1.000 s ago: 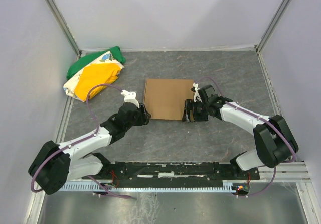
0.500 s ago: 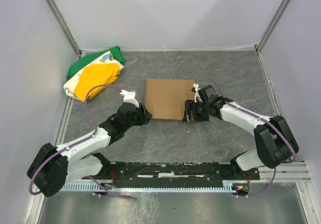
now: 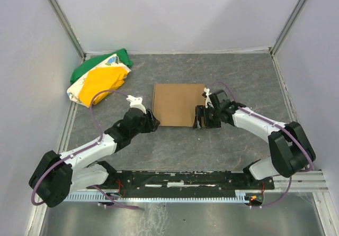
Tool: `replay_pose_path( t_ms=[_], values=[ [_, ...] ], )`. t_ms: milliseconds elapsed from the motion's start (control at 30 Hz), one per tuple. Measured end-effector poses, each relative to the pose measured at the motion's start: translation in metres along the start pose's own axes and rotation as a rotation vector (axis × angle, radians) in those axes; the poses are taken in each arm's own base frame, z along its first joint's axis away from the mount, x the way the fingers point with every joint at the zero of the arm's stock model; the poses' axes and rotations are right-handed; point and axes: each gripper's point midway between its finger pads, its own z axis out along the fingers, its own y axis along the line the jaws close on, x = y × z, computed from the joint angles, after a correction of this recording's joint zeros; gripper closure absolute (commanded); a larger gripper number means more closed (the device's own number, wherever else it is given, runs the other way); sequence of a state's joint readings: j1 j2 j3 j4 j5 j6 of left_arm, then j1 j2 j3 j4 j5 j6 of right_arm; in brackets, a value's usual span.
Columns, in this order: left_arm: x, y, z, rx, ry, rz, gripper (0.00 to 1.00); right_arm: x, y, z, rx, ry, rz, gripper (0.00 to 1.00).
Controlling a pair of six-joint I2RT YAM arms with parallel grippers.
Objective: Fold the paper box
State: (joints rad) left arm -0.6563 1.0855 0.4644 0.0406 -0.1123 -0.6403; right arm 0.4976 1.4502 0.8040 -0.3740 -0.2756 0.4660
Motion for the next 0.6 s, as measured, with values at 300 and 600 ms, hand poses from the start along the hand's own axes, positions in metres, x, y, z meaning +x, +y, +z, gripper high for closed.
replay_pose_path(
  t_ms=[300, 600],
  values=[
    [0.015, 0.018, 0.010, -0.060, 0.023, 0.008, 0.48, -0.001, 0.002, 0.001, -0.005, -0.004, -0.005, 0.20],
    [0.027, 0.025, 0.018, -0.062, 0.025, 0.008, 0.48, -0.003, 0.000, 0.002, 0.007, -0.014, -0.006, 0.20]
  ],
)
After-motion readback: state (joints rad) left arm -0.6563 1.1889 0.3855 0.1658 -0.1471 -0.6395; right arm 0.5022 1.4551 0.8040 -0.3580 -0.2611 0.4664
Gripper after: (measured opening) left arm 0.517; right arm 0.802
